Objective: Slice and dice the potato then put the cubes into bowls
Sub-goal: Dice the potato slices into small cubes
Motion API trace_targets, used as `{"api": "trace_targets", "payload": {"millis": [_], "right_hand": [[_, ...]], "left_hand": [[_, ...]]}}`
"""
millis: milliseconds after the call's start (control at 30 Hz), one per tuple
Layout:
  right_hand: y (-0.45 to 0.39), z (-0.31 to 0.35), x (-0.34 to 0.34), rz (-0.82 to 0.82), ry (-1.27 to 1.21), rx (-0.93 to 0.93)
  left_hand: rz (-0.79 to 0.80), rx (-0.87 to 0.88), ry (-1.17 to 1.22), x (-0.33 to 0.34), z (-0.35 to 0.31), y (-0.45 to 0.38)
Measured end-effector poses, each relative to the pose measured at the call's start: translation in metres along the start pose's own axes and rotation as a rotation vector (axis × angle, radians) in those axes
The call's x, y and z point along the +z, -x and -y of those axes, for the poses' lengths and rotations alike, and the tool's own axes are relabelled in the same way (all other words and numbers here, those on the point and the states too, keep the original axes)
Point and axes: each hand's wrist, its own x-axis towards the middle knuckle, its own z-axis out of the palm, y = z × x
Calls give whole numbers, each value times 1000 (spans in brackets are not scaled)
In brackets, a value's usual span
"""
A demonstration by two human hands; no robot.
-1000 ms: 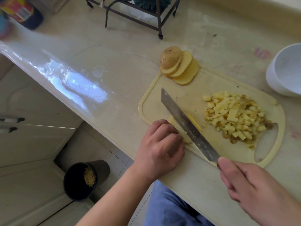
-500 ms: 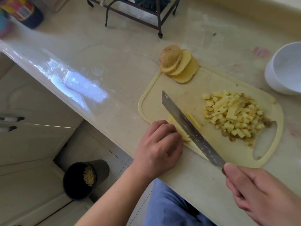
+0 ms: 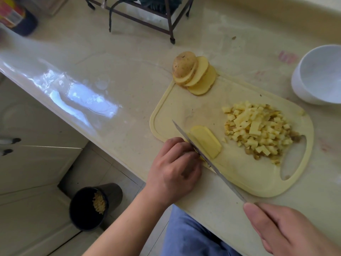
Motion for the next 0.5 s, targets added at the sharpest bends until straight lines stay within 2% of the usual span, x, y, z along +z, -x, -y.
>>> {"api": "trace_targets", "payload": {"millis": [200, 500], "right_hand": [[-17, 6, 3, 2, -63, -74], [-15, 0, -1, -11, -103, -26]], "left_hand": [[2, -3, 19, -1, 0, -3], [-14, -15, 13, 1, 1, -2]]}}
